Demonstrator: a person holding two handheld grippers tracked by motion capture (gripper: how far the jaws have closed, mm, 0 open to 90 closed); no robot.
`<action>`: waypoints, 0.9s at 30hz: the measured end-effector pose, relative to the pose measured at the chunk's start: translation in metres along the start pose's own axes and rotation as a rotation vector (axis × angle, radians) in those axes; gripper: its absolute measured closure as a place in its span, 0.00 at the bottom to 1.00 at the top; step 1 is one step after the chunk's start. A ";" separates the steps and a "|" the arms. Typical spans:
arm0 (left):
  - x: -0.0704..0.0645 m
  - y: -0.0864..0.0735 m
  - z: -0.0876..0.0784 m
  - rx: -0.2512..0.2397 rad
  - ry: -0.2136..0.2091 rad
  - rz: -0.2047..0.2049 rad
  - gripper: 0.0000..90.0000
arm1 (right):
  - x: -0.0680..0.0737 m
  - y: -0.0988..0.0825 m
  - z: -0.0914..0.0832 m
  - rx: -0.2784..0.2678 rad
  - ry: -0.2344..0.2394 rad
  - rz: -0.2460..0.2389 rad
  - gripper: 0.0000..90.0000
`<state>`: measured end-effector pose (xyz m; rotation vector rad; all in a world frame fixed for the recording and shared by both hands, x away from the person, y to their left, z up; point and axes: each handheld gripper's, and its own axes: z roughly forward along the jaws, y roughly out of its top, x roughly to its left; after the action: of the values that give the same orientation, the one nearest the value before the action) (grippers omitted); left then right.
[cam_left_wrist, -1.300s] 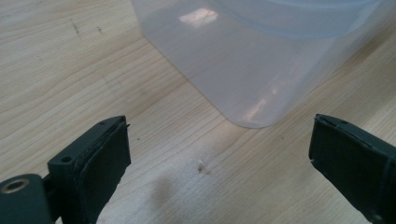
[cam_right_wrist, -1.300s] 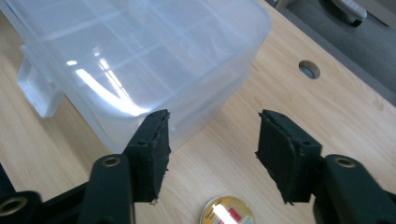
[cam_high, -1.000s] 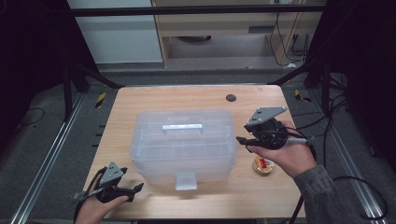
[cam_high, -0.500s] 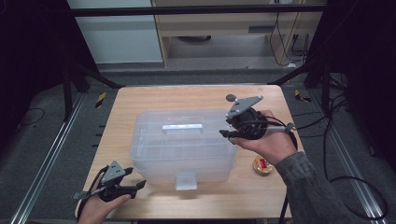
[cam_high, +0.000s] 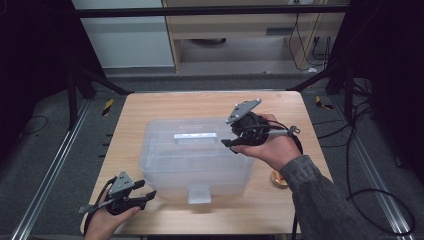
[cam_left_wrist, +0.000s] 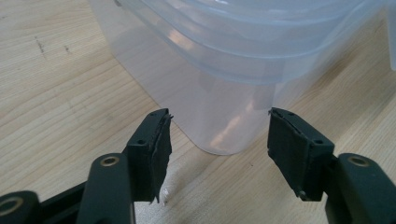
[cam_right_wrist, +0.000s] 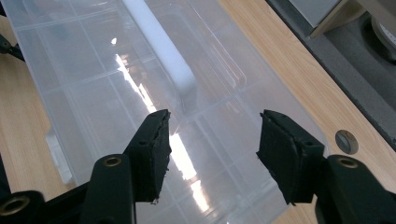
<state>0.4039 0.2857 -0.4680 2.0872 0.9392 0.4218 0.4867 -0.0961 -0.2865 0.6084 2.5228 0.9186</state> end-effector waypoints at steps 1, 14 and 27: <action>0.000 0.000 0.000 0.002 -0.002 0.000 0.45 | 0.001 0.002 0.001 0.004 0.001 -0.004 0.47; -0.001 0.001 0.001 0.011 -0.025 0.010 0.55 | 0.006 0.016 0.023 0.021 0.028 -0.037 0.49; -0.002 0.002 0.002 0.007 -0.030 0.009 0.57 | 0.014 0.028 0.042 0.044 0.057 -0.077 0.58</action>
<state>0.4051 0.2826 -0.4680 2.0995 0.9156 0.3909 0.5032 -0.0487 -0.3008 0.5007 2.6039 0.8667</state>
